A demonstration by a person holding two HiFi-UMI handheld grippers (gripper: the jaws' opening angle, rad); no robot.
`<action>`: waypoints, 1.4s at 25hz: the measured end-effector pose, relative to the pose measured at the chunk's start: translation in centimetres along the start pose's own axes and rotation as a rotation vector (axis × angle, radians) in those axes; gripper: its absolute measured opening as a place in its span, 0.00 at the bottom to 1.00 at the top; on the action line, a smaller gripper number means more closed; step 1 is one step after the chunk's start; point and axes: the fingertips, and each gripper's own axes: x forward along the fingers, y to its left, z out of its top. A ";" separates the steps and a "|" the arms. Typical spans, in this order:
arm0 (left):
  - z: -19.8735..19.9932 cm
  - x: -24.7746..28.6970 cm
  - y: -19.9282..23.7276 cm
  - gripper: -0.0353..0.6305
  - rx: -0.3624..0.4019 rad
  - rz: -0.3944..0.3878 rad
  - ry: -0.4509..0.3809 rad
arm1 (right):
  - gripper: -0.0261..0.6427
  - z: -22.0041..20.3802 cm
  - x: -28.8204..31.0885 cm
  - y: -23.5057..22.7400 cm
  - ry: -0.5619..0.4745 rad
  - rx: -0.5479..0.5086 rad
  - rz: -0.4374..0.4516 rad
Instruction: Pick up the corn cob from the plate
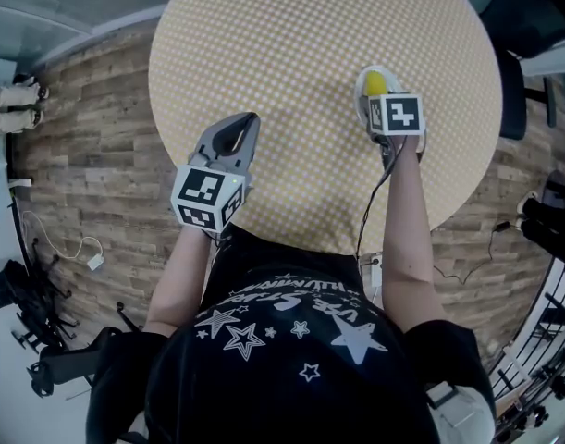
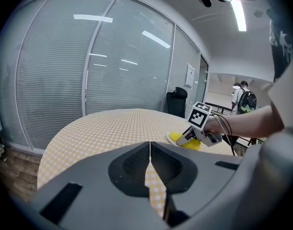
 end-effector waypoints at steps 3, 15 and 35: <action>-0.3 0.3 0.3 0.07 -0.002 -0.008 0.007 | 0.43 0.0 0.2 0.1 0.000 0.024 0.032; 0.3 -0.7 1.7 0.07 0.015 -0.081 -0.006 | 0.42 2.2 -4.5 0.6 -0.257 0.139 0.056; 4.5 -4.7 1.9 0.07 0.169 -0.505 -0.093 | 0.42 -3.0 -24.8 11.8 -0.904 0.500 -0.013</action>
